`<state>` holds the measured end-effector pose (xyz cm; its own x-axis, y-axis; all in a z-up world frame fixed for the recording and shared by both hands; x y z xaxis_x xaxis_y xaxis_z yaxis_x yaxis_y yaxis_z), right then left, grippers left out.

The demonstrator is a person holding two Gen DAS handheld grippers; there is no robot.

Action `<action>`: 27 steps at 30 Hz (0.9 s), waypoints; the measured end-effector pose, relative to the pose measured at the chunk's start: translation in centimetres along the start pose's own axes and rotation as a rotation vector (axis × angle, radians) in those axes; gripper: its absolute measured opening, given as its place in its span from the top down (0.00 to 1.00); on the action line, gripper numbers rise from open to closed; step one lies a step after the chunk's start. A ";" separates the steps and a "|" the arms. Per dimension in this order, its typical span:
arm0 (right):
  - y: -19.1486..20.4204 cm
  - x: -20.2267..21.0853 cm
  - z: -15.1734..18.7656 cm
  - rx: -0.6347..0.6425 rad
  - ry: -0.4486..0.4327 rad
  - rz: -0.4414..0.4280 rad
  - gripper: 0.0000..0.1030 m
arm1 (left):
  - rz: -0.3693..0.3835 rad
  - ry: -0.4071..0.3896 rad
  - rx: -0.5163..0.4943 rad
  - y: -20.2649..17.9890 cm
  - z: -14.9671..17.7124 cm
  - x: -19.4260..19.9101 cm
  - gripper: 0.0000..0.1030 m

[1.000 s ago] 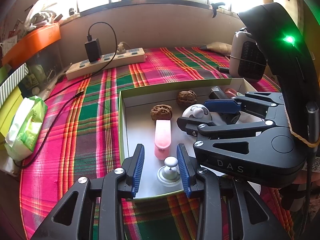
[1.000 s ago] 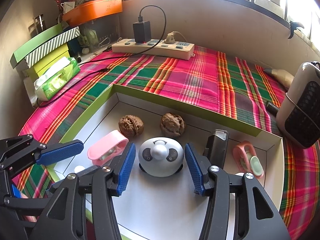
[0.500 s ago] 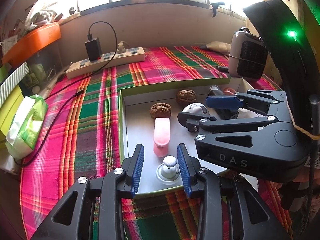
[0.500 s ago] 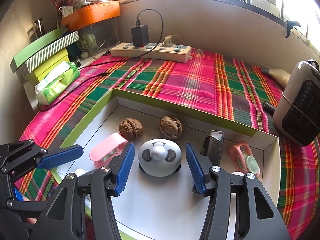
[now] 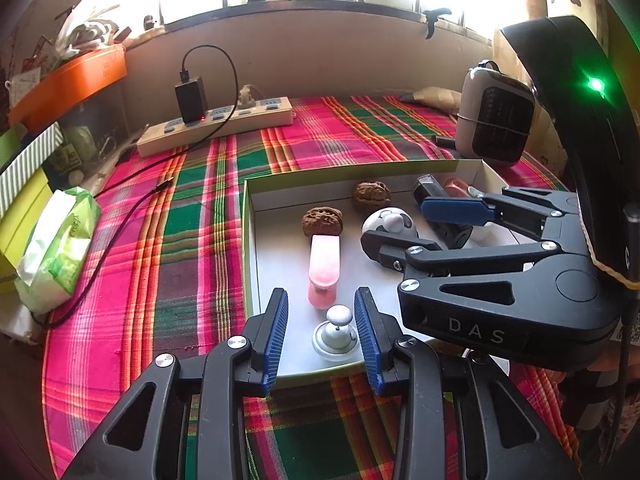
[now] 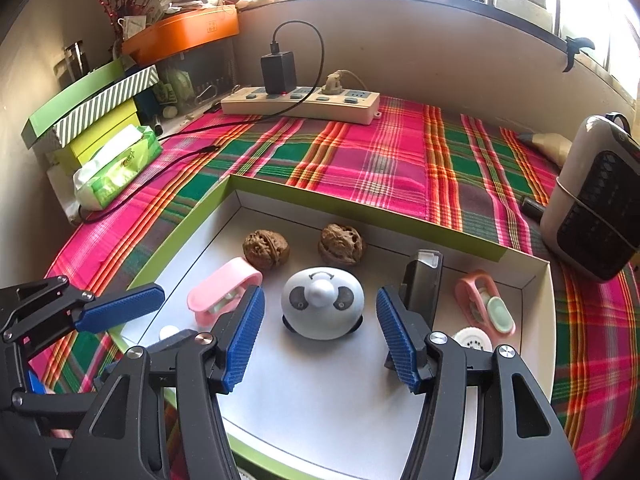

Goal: Organize objects
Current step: 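Withdraw both grippers from the tray toward the round container and cable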

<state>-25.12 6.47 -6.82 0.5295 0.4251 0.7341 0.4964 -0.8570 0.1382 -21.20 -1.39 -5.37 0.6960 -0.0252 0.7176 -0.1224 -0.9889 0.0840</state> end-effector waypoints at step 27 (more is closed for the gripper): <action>0.7 5.5 1.7 -0.056 -0.093 0.013 0.42 | 0.002 -0.033 0.043 0.2 1.1 3.5 0.68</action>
<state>-20.69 8.67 -3.83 0.5987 0.4369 0.6713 0.4511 -0.8765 0.1680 -18.05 -1.81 -3.63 0.7187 -0.0316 0.6946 -0.0939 -0.9942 0.0519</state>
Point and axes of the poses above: each gripper's, at about its wrist camera, not at the fingertips, and x roughly against the way its jaws point, y to its left, z to its underside, the point moved 10 cm from there along -x, roughly the way its jaws point, and after that the axes turned 7 degrees about -z, right-handed, at the moved point
